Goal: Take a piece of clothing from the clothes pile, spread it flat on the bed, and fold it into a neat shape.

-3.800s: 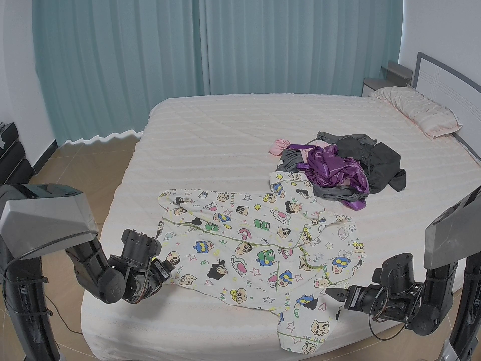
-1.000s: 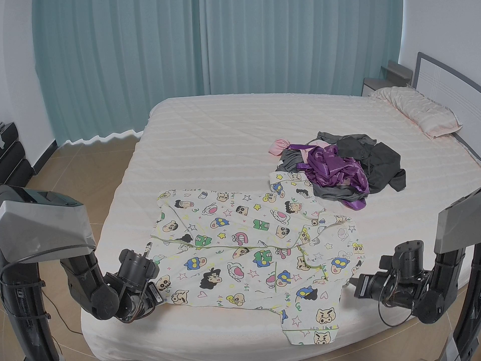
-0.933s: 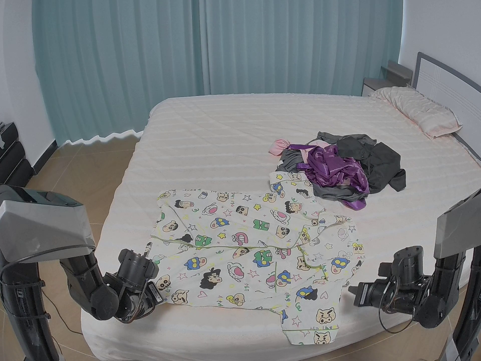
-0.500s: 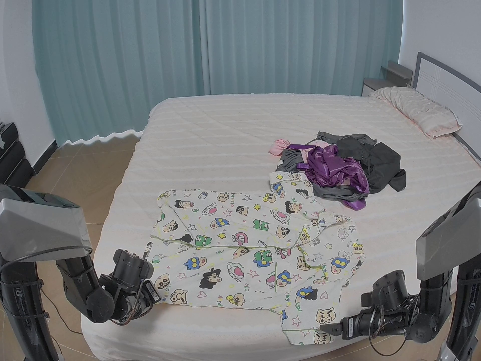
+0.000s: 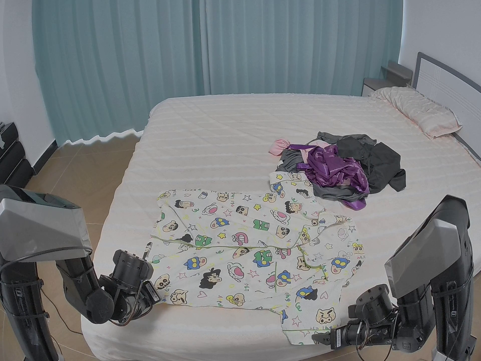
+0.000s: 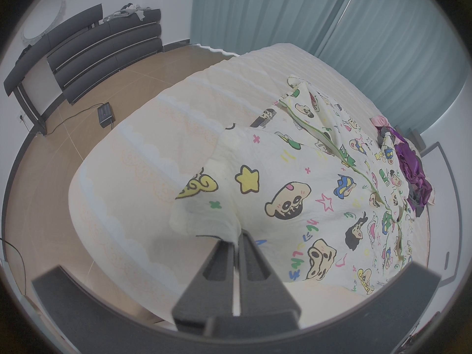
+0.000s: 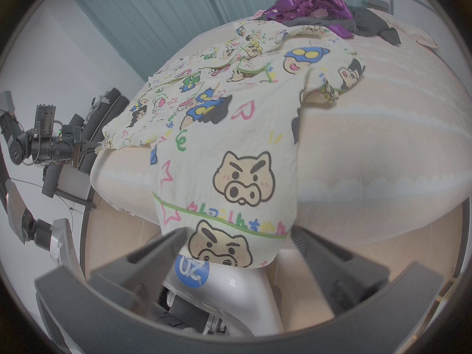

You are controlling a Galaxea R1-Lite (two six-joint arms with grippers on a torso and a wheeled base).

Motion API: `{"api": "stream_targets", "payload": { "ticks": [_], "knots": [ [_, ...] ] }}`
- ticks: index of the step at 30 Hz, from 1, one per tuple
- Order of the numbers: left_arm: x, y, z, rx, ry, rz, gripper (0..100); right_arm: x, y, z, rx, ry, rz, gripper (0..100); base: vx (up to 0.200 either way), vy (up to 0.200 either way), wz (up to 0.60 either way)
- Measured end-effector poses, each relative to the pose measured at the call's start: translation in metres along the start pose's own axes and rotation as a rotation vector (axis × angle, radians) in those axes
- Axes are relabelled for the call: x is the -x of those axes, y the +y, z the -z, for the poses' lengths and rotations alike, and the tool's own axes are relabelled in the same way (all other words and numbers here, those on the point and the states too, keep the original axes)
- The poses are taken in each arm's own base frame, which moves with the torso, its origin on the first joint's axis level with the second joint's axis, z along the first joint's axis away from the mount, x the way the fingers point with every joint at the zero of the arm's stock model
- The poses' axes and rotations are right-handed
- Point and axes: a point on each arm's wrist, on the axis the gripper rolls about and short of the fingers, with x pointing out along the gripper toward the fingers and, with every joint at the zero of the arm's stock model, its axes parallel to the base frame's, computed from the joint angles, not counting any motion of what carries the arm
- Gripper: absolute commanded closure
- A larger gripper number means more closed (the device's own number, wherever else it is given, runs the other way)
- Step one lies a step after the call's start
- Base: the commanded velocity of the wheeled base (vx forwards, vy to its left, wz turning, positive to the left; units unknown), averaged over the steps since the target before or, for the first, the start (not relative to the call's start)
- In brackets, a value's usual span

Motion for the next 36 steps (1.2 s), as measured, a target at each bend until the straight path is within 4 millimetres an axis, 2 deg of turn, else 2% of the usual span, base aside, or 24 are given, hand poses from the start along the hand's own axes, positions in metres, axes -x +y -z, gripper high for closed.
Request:
{"api": "stream_targets", "payload": {
  "ticks": [15,25,36],
  "knots": [
    [0.002,0.003,0.003,-0.013,0.005,-0.010,100,-0.003,-0.004,0.004,-0.054,0.014,0.044,100,0.000,0.000,0.00],
    [0.015,0.007,0.008,-0.055,0.003,-0.016,100,0.025,-0.008,0.000,-0.062,0.095,0.099,100,0.000,0.000,0.00],
    [0.032,0.026,0.035,-0.171,0.061,-0.077,100,0.051,-0.011,-0.004,-0.023,0.113,0.119,100,0.000,0.000,0.00]
  ]
}}
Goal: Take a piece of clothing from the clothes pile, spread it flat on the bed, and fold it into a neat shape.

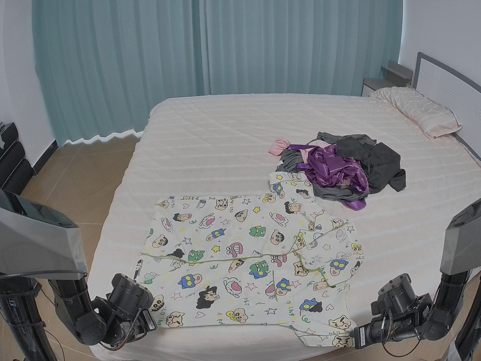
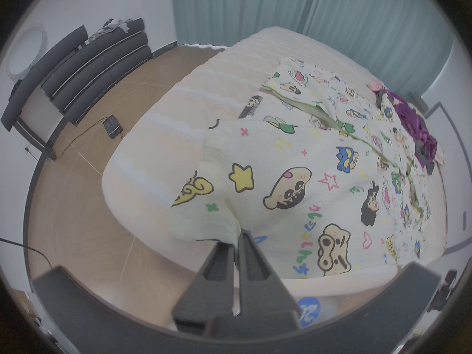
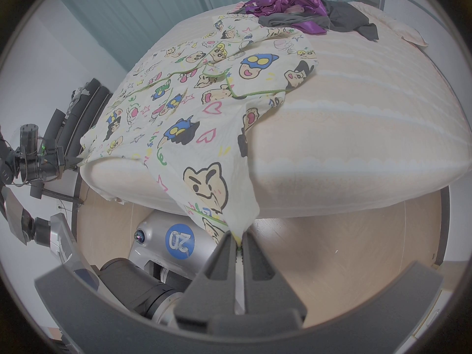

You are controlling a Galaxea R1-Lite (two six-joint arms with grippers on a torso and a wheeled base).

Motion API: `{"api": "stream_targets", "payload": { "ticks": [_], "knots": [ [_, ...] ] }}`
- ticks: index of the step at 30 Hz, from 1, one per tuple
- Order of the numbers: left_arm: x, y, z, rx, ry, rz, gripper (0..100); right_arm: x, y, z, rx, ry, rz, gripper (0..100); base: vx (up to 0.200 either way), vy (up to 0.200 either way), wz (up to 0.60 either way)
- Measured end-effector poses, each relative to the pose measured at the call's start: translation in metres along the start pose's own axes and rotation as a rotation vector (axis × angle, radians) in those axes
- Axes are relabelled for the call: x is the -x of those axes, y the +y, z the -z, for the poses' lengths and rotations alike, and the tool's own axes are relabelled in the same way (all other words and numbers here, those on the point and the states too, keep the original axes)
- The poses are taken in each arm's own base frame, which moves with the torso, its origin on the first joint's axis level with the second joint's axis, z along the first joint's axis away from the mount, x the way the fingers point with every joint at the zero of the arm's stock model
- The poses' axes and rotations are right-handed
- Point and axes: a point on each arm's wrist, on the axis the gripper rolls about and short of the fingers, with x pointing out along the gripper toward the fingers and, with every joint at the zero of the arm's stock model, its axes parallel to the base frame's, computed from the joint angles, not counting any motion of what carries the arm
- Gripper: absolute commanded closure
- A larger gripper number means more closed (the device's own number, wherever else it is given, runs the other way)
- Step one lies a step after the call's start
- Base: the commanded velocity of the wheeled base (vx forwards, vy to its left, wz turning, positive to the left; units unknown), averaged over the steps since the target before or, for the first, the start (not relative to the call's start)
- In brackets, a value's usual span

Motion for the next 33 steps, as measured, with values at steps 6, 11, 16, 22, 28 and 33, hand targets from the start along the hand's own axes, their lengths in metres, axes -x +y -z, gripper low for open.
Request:
{"api": "stream_targets", "payload": {
  "ticks": [6,11,16,22,28,33],
  "knots": [
    [0.001,0.006,0.016,-0.058,0.047,-0.032,100,0.004,-0.001,0.000,0.017,-0.002,0.001,100,0.000,0.000,0.00],
    [0.000,0.007,0.019,-0.068,0.057,-0.041,100,0.005,-0.001,0.000,0.027,0.003,0.003,100,0.000,0.000,0.00],
    [0.000,0.007,0.020,-0.067,0.060,-0.043,100,0.005,-0.001,0.000,0.028,0.005,0.004,100,0.000,0.000,0.00],
    [-0.001,0.008,0.020,-0.065,0.062,-0.046,0,0.003,0.000,0.001,0.028,0.006,0.002,0,0.000,0.000,0.00],
    [0.003,0.009,0.016,-0.037,0.042,-0.026,0,0.003,0.000,0.000,0.025,0.002,0.001,0,0.000,0.000,0.00],
    [0.017,0.012,0.001,0.027,-0.022,0.031,0,0.008,0.001,-0.004,0.008,-0.042,-0.018,0,0.000,0.000,0.00]
  ]
}}
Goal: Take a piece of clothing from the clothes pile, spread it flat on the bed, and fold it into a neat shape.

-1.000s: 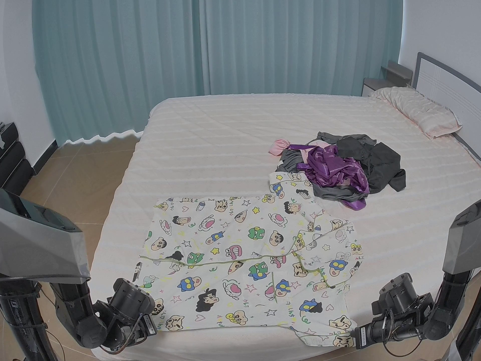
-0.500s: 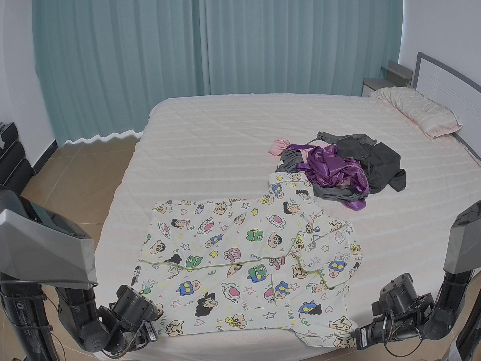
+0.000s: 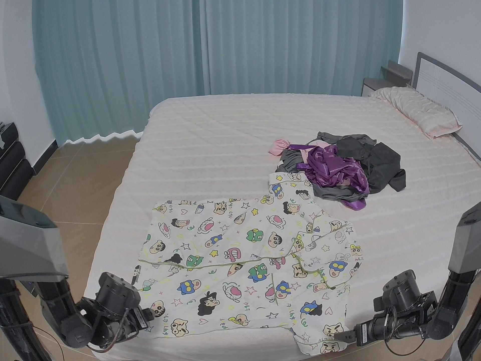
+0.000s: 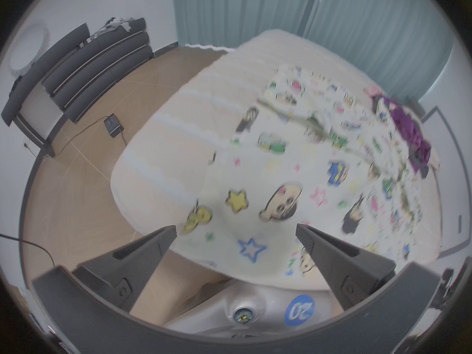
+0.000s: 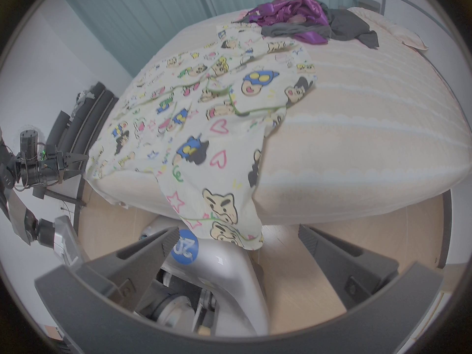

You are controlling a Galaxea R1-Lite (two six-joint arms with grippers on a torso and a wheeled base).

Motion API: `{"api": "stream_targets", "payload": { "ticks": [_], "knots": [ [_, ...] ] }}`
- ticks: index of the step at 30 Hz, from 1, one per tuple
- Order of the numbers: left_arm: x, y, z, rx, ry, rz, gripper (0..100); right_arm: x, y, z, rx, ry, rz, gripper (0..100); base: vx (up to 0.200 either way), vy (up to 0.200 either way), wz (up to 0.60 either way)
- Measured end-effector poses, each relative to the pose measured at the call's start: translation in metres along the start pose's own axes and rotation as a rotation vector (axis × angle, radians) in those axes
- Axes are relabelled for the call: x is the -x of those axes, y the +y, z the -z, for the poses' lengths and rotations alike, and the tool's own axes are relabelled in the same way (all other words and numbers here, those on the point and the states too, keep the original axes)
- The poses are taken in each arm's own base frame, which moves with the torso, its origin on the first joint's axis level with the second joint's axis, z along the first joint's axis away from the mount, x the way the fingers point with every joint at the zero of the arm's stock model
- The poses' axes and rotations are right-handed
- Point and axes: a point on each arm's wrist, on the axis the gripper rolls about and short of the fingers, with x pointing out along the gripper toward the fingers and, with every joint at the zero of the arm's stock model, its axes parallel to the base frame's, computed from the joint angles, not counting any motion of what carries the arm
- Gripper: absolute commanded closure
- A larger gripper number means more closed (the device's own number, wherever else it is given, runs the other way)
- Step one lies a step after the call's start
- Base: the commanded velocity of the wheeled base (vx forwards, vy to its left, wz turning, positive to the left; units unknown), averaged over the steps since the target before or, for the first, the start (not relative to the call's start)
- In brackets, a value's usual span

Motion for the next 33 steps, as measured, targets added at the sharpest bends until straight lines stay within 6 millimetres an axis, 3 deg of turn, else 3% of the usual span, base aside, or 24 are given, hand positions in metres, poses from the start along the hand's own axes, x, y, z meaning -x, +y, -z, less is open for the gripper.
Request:
{"api": "stream_targets", "payload": {
  "ticks": [9,16,19,24,30,33],
  "knots": [
    [0.036,0.017,-0.056,0.170,-0.146,0.151,0,0.015,0.004,-0.024,-0.095,-0.155,-0.084,0,0.000,0.000,0.00],
    [0.046,-0.001,-0.110,0.234,-0.227,0.320,0,0.021,0.010,-0.045,-0.184,-0.272,-0.158,0,0.000,0.000,0.00],
    [0.035,-0.012,-0.125,0.247,-0.222,0.337,0,0.023,0.011,-0.048,-0.197,-0.297,-0.174,0,0.000,0.000,0.00],
    [-0.007,-0.030,-0.143,0.254,-0.167,0.322,0,0.026,0.015,-0.051,-0.205,-0.325,-0.200,0,0.000,0.000,0.00],
    [-0.057,-0.041,-0.147,0.292,-0.093,0.291,0,0.027,0.020,-0.049,-0.199,-0.330,-0.222,0,0.000,0.000,0.00],
    [-0.071,-0.044,-0.148,0.346,-0.074,0.282,0,0.027,0.021,-0.049,-0.199,-0.329,-0.227,0,0.000,0.000,0.00]
  ]
}}
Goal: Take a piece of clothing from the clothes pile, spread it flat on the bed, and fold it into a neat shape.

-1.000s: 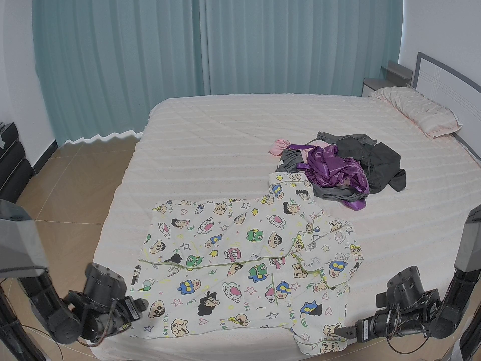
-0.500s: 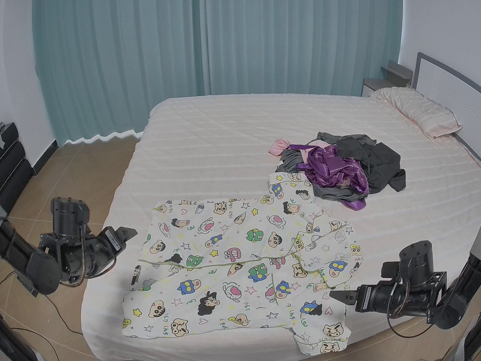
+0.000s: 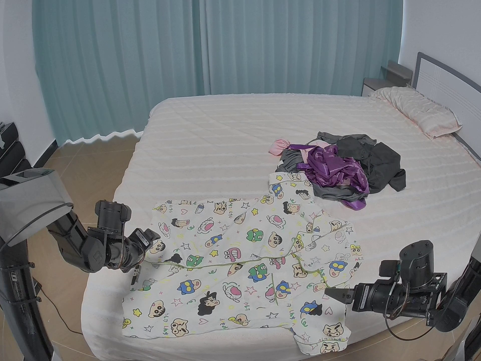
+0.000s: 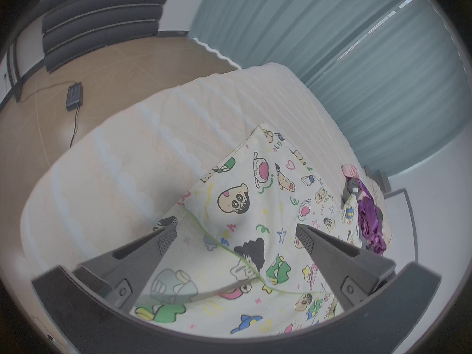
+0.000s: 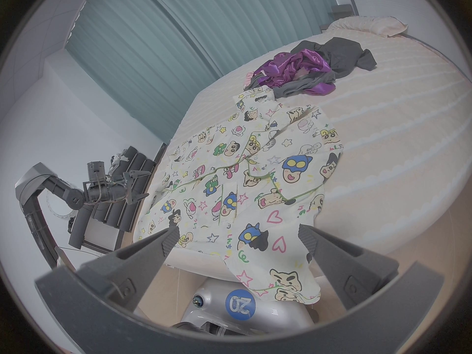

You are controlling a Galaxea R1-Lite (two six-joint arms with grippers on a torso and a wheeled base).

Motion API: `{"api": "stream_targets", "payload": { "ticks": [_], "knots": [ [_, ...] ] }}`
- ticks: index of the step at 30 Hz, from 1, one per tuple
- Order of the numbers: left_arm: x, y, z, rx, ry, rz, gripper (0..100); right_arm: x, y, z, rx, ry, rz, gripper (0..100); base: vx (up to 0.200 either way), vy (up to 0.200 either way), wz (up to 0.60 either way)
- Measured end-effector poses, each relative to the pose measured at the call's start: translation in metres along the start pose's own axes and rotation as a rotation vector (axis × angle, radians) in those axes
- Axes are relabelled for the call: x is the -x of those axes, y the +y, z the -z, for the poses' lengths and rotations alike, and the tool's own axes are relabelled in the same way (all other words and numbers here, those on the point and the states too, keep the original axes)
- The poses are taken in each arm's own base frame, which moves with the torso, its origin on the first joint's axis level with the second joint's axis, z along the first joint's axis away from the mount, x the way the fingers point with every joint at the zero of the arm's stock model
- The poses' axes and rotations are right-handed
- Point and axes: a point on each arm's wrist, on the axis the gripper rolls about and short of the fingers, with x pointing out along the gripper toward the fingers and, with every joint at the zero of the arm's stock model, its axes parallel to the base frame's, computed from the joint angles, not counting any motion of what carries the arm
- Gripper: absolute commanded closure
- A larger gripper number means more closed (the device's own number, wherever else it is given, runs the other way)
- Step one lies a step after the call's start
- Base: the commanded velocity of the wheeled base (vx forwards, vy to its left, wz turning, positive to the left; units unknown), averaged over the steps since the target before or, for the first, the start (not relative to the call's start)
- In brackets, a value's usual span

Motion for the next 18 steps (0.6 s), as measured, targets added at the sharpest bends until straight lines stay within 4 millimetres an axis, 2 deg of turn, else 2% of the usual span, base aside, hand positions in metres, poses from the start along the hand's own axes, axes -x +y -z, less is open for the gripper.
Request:
{"api": "stream_targets", "payload": {
  "ticks": [5,18],
  "knots": [
    [-0.015,0.003,0.002,0.015,-0.004,-0.028,0,0.000,0.001,0.001,-0.002,0.002,-0.002,0,0.000,0.000,0.00],
    [-0.033,0.004,0.008,0.001,-0.049,-0.067,0,0.000,0.002,0.002,0.003,0.002,0.002,0,0.000,0.000,0.00]
  ]
}}
